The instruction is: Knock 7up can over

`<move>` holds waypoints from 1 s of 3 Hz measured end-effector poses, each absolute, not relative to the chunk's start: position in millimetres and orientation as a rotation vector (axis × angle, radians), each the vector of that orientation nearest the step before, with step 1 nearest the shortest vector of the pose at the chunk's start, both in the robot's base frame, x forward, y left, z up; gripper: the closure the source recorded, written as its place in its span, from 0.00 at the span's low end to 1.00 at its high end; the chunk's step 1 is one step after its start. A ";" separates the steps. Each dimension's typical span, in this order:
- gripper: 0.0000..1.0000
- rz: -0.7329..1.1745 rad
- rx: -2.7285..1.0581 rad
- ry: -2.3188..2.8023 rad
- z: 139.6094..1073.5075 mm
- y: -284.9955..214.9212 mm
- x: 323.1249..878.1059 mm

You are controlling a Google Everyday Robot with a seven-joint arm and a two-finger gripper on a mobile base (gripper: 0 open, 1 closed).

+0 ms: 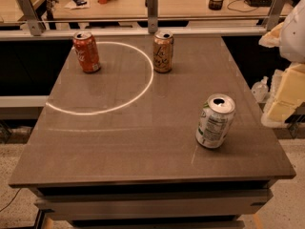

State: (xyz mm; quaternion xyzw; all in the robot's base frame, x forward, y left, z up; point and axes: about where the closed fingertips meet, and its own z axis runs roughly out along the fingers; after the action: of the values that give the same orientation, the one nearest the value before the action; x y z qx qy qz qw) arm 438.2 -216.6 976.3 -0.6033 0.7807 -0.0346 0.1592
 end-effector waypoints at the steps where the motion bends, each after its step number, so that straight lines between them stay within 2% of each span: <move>1: 0.00 -0.099 -1.724 2.231 976.4 -216.6 438.2; 2: 0.00 -0.003 -1.643 2.233 976.7 -221.2 436.2; 3: 0.00 0.149 -1.411 2.236 966.7 -245.9 426.0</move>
Offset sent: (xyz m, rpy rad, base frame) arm -0.0054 -0.0204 0.0007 0.3406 0.0408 -0.1263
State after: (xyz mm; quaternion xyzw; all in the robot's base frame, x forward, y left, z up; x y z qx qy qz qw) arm 426.0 -245.9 966.7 -0.5166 0.8189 0.0546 0.2442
